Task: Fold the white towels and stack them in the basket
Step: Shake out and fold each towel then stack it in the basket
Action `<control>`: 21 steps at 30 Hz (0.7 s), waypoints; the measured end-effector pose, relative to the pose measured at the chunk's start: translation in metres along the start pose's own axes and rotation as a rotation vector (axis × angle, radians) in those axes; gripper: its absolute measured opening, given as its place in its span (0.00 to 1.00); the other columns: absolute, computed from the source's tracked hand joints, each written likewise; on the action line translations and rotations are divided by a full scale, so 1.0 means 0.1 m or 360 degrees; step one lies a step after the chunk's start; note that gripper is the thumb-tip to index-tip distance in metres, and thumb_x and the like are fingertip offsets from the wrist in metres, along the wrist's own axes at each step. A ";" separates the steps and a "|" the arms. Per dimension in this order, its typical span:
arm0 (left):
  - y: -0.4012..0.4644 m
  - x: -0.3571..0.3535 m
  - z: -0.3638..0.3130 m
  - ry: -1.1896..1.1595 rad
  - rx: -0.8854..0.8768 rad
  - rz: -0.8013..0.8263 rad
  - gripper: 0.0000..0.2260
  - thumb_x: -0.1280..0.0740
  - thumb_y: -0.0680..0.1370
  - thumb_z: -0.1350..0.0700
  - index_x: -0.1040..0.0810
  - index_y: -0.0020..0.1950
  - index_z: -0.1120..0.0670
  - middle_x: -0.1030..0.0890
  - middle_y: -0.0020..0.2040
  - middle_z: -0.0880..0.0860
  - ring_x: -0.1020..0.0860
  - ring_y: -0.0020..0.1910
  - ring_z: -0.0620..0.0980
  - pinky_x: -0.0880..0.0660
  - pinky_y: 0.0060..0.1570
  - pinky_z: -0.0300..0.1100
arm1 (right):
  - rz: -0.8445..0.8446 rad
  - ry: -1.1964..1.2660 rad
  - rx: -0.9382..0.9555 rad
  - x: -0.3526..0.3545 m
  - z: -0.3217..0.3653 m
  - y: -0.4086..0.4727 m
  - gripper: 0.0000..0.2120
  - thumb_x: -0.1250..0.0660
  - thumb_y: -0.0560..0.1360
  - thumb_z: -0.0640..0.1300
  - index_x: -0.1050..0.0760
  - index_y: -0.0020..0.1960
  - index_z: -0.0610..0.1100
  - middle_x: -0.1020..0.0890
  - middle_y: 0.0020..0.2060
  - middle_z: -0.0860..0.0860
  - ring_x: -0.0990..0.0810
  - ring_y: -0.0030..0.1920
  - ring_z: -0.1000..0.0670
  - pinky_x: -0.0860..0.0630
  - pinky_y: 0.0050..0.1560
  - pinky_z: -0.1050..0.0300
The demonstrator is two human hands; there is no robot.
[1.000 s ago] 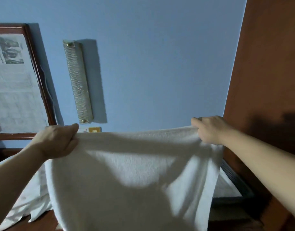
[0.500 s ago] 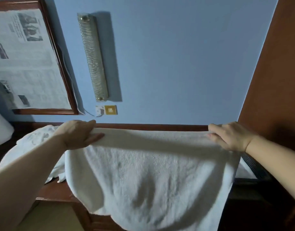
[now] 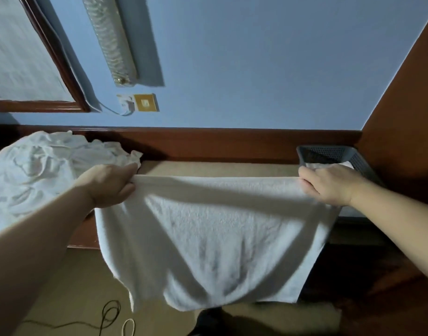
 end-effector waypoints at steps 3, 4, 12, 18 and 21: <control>0.43 -0.14 0.20 -0.0129 0.0038 0.0036 0.07 0.39 0.79 0.48 0.37 0.51 0.45 0.21 0.42 0.56 0.23 0.39 0.60 0.31 0.40 0.48 | 0.0184 0.0010 -0.0097 -0.04 -0.13 0.41 0.08 0.40 0.77 0.46 0.40 0.45 0.53 0.25 0.31 0.55 0.23 0.33 0.46 0.27 0.31 0.49; 0.59 -0.19 0.26 -0.0174 0.0054 0.0056 0.07 0.38 0.79 0.49 0.37 0.50 0.46 0.24 0.41 0.54 0.25 0.38 0.59 0.31 0.40 0.48 | 0.0207 0.0003 -0.0116 -0.05 -0.17 0.58 0.08 0.40 0.77 0.45 0.40 0.45 0.52 0.26 0.30 0.55 0.24 0.32 0.46 0.29 0.31 0.49; 2.10 -0.98 0.84 -0.0277 -0.0075 0.0258 0.07 0.46 0.77 0.50 0.35 0.47 0.53 0.32 0.39 0.50 0.30 0.38 0.53 0.32 0.42 0.49 | 0.0474 -0.0043 -0.0222 -0.62 -0.54 2.11 0.12 0.44 0.83 0.57 0.34 0.57 0.48 0.32 0.35 0.55 0.25 0.38 0.46 0.25 0.40 0.50; 3.03 -2.04 1.23 -0.0450 0.0198 0.0348 0.11 0.39 0.79 0.66 0.28 0.59 0.54 0.28 0.53 0.53 0.28 0.53 0.58 0.32 0.55 0.51 | 0.0654 0.0200 -0.0270 -1.54 -0.77 2.94 0.06 0.44 0.85 0.50 0.36 0.51 0.50 0.28 0.41 0.53 0.25 0.38 0.51 0.27 0.41 0.48; 3.20 -2.41 1.35 -0.0776 0.0523 0.0385 0.04 0.34 0.81 0.60 0.25 0.52 0.51 0.24 0.47 0.50 0.23 0.50 0.56 0.30 0.48 0.48 | 0.0775 0.0278 -0.0473 -2.06 -1.01 3.16 0.09 0.46 0.87 0.52 0.32 0.58 0.48 0.24 0.45 0.51 0.21 0.44 0.47 0.22 0.51 0.45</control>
Point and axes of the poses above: each hand's wrist, its own y-axis towards the middle knuckle, its own x-axis out of the back of the hand, z = x × y, the point moved 8 cm from there along y, towards the middle knuckle
